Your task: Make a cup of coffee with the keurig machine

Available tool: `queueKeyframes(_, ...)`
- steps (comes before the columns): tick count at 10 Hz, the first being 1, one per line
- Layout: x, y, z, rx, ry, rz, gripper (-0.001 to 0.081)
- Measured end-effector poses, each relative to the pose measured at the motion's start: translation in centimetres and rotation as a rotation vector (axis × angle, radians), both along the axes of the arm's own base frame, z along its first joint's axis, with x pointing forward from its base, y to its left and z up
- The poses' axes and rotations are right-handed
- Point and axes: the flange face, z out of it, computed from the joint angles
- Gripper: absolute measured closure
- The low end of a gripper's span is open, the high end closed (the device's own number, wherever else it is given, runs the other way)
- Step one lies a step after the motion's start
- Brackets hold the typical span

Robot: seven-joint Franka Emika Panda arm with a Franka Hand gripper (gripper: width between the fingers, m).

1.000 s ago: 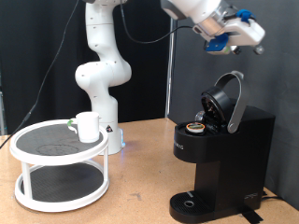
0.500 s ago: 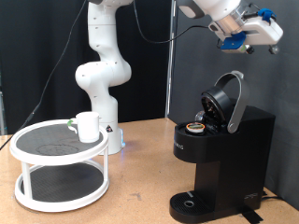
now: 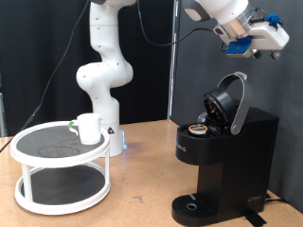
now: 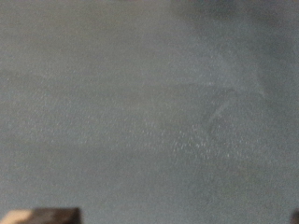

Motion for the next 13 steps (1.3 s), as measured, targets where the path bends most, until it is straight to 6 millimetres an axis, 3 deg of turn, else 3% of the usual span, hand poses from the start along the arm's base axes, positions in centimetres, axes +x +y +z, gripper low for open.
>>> queueKeyframes(1,0.0,0.0,-0.2,-0.006,0.004,0.002,0.0461)
queueKeyframes(2,0.0,-0.1,-0.3,-0.014,0.004,0.004,0.0461)
queueKeyframes(3,0.0,-0.3,-0.5,-0.024,0.004,0.005,0.0698)
queueKeyframes(4,0.0,-0.5,-0.6,-0.031,0.006,0.006,0.0698)
queueKeyframes(5,0.0,-0.8,-0.9,-0.04,0.012,0.007,0.0775)
queueKeyframes(13,-0.4,-3.2,-4.3,-0.088,0.054,0.005,0.0806)
